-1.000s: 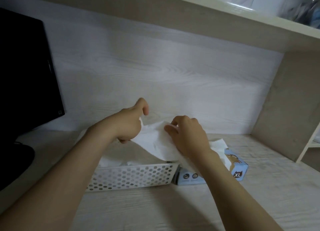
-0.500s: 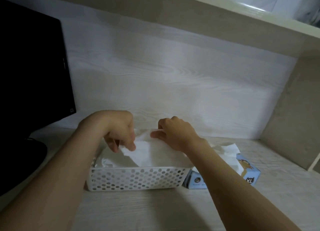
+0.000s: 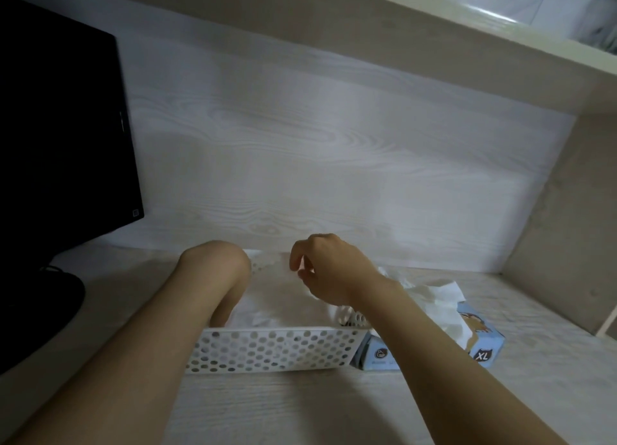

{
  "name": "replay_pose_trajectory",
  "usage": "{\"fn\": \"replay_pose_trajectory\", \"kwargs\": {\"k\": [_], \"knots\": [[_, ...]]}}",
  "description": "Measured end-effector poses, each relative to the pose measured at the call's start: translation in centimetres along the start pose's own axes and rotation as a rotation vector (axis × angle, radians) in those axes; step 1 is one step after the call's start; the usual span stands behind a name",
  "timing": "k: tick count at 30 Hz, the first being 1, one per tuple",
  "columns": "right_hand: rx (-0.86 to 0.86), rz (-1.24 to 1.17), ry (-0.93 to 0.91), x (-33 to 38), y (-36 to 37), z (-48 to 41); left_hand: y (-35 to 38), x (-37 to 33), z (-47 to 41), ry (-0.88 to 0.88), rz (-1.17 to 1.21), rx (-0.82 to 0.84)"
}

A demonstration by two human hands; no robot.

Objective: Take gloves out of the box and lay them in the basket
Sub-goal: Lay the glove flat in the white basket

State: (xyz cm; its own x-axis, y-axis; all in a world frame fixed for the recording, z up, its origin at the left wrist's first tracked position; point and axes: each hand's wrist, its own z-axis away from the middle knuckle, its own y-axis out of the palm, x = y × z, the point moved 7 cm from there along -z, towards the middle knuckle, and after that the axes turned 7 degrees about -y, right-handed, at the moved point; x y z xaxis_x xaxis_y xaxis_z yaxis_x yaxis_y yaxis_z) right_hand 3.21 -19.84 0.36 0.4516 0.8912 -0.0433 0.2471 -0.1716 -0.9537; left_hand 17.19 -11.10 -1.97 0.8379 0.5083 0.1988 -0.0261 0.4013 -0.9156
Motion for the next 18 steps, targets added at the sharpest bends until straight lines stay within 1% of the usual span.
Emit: {"fn": "replay_pose_trajectory", "kwargs": {"k": [2, 4, 6, 7, 9, 11, 15, 18], "knots": [[0.055, -0.045, -0.015, 0.0, 0.4, 0.5, -0.5, -0.6, 0.5, 0.020, -0.033, -0.065], [0.006, -0.091, -0.013, 0.0, 0.1, 1.1, -1.2, -1.7, 1.3, 0.109, 0.006, -0.113], [-0.051, -0.152, -0.032, 0.4, -0.5, 1.8, -1.5, -3.3, 2.0, 0.219, 0.096, -0.122], [-0.049, -0.188, -0.049, 0.7, -0.6, 2.2, -1.6, -4.0, 2.2, 0.253, 0.118, -0.129], [0.016, -0.231, -0.055, 1.3, -0.5, 2.9, -1.7, -4.9, 2.3, 0.289, 0.139, -0.152], [0.056, -0.239, -0.021, 1.4, -0.2, 3.6, -1.4, -5.5, 2.2, 0.298, 0.148, -0.136], [0.075, -0.226, 0.030, 1.1, 0.0, 3.8, 0.0, -5.2, 2.4, 0.240, 0.076, -0.032], [0.120, -0.195, 0.076, 0.5, -0.1, 3.7, 0.6, -5.1, 2.4, 0.219, 0.043, -0.008]]}}
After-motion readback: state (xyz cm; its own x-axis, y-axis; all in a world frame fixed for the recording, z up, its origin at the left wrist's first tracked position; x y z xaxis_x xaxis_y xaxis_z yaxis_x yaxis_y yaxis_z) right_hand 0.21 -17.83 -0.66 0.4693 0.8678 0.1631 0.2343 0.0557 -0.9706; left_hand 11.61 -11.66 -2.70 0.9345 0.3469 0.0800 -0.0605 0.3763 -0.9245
